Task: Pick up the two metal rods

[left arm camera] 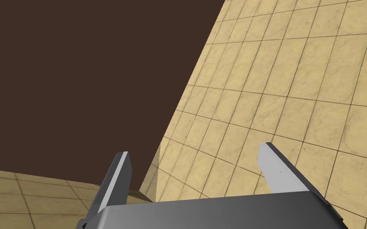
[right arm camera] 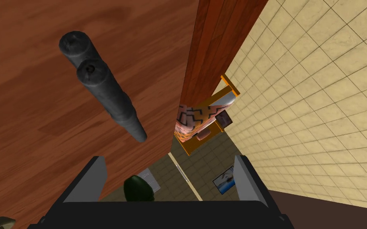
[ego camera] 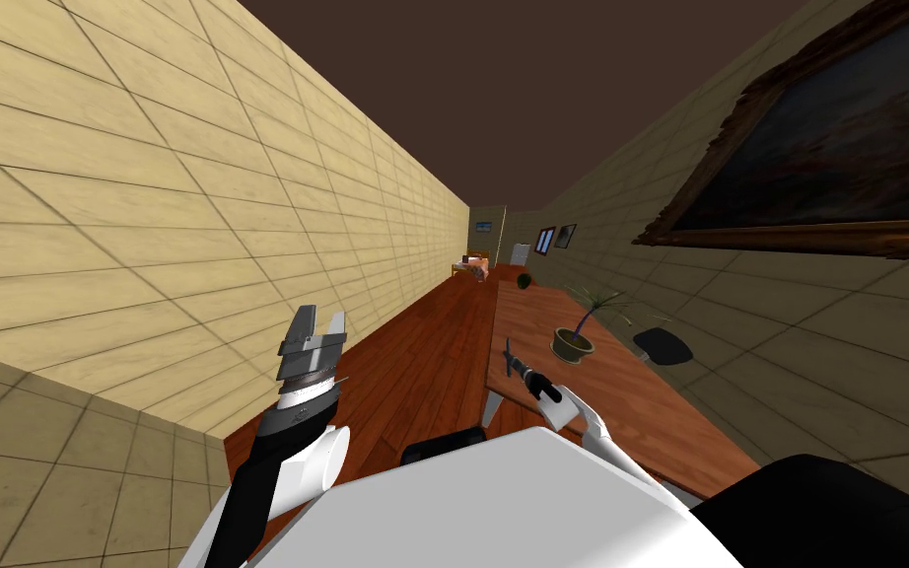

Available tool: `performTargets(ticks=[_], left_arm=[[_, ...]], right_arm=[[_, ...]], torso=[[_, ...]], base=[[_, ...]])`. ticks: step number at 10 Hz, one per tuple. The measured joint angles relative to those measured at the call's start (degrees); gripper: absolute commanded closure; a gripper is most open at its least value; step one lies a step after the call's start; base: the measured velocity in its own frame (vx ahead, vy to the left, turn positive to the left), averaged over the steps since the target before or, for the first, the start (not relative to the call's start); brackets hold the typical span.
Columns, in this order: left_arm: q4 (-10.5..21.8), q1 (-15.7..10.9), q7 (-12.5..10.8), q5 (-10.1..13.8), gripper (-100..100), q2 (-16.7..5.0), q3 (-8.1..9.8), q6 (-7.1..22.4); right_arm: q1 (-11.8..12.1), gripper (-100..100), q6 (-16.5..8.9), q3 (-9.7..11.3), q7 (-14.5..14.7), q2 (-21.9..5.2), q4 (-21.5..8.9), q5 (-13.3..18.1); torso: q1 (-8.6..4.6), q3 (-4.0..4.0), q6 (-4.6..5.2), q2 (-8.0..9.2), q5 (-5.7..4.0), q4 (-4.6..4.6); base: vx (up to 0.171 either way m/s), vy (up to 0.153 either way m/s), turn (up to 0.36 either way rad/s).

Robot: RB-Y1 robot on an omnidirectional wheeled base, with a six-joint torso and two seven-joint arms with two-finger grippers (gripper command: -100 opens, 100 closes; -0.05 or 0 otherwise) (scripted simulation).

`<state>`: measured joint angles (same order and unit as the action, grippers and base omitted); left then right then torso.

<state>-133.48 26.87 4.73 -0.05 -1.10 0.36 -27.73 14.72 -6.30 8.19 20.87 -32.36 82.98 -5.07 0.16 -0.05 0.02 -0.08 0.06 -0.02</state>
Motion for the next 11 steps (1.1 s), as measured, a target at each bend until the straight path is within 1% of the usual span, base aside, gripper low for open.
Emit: performTargets(ticks=[1,2,3,4,5,6,7,9,10,11], left_arm=[[0.0,0.0,0.0,0.0,0,0.0,0.0,0.0],[0.0,0.0,0.0,0.0,0,0.0,0.0,0.0],[0.0,0.0,0.0,0.0,0,0.0,0.0,0.0],[0.0,0.0,0.0,0.0,0,0.0,0.0,0.0],[0.0,0.0,0.0,0.0,0,0.0,-0.01,0.0],[0.0,0.0,0.0,0.0,0,0.0,-0.01,0.0],[0.0,0.01,0.0,0.0,0,0.01,-0.01,0.0],[0.0,0.0,0.0,0.0,0,0.0,0.0,0.0],[0.0,0.0,0.0,0.0,0,0.0,0.0,0.0],[0.0,0.0,0.0,0.0,0,0.0,0.0,0.0]], right_arm=[[-0.73,-100,-0.53,0.44,0.32,-1.09,-1.74,-0.35],[-1.07,-100,-1.89,0.79,0.94,-2.21,-2.65,-0.55],[-1.46,-100,-2.28,1.0,1.42,-2.5,-4.41,-0.52],[-2.4,-100,-2.87,1.43,1.9,-3.22,-6.4,-0.67],[-3.25,-100,-3.81,2.08,2.38,-4.74,-8.44,-1.23],[-4.7,-100,-4.73,2.71,3.11,-5.36,-11.44,-1.28],[-5.2,-100,-5.72,3.44,3.61,-7.18,-13.23,-2.07],[-5.75,-100,-8.18,3.44,5.02,-7.76,-15.66,-1.24],[-6.3,-100,-9.12,3.98,5.51,-8.94,-16.93,-1.7],[-5.91,-100,-9.89,4.0,5.85,-9.82,-17.33,-1.73]], torso=[[0.05,-0.02,0.0,-0.03,0.01,-0.01],[0.13,-0.05,0.0,-0.1,0.03,-0.02],[0.12,-0.05,0.01,-0.07,0.02,-0.02],[0.14,-0.04,-0.01,-0.07,0.03,-0.01],[0.21,-0.03,0.0,-0.06,0.05,-0.01],[0.24,-0.08,-0.01,-0.14,0.05,-0.03],[0.25,-0.11,0.0,-0.19,0.06,-0.04],[0.19,-0.07,0.0,-0.12,0.04,-0.03],[0.24,-0.05,0.0,-0.08,0.06,-0.02],[0.17,-0.05,0.01,-0.09,0.05,-0.02]], base=[[0.069,0.087,0.055],[0.055,0.077,0.019],[0.049,0.082,0.046],[0.049,0.107,0.063],[0.076,0.111,0.061],[0.094,0.113,0.067],[0.084,0.103,0.045],[0.061,0.099,0.047],[0.068,0.085,0.043],[0.064,0.059,0.028]])
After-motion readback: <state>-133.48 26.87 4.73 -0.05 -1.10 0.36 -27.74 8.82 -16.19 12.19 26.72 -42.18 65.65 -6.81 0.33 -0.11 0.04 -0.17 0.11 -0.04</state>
